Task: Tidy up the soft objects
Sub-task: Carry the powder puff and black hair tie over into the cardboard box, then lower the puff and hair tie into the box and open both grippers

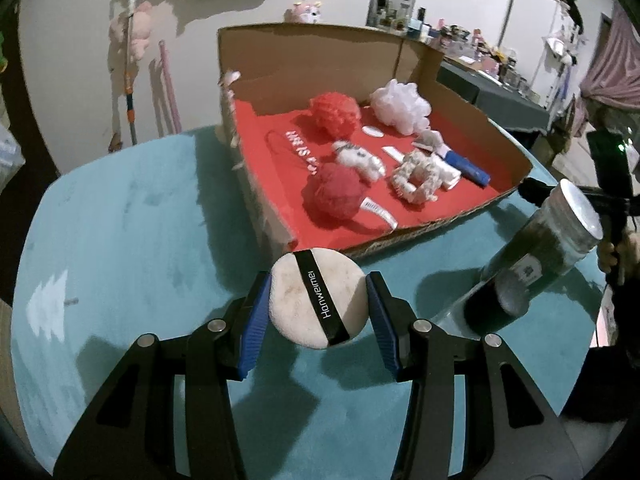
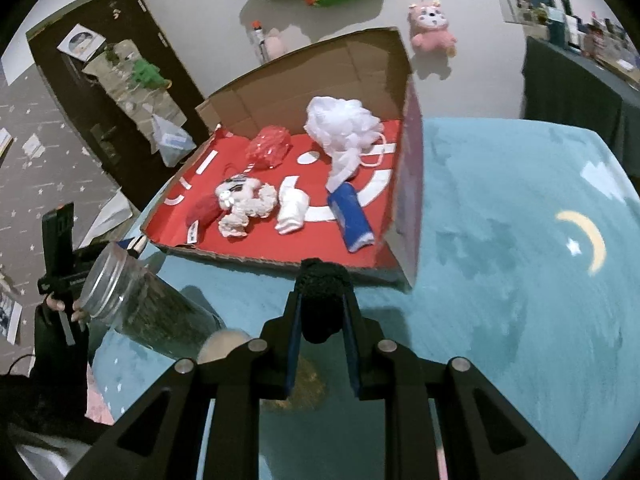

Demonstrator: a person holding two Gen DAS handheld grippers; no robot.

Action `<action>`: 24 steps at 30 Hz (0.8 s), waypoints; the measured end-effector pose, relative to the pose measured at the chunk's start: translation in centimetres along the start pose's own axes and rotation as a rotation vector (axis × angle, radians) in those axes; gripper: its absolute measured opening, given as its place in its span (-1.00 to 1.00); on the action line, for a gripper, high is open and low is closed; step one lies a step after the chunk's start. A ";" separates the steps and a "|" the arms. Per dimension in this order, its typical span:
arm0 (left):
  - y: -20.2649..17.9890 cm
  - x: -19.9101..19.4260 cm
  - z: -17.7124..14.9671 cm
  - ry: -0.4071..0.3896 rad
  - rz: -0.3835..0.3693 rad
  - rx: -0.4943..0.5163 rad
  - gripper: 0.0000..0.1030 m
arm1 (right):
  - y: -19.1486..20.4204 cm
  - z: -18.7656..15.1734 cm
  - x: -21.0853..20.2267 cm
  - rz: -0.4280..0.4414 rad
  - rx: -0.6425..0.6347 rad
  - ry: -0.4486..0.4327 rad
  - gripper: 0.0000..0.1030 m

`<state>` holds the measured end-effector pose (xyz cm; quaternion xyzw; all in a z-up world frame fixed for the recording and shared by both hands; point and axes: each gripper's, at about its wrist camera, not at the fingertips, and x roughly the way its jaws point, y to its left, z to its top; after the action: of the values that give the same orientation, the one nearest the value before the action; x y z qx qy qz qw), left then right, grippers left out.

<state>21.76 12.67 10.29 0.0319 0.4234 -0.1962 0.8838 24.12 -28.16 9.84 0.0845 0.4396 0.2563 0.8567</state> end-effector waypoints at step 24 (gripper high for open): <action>-9.7 10.8 14.1 0.176 -0.097 0.248 -0.12 | 3.6 12.3 8.9 -0.013 -0.105 0.155 -0.59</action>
<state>34.59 -2.79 12.15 0.1375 0.4727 -0.2858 0.8222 36.89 -19.53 12.17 0.0165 0.4909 0.2792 0.8251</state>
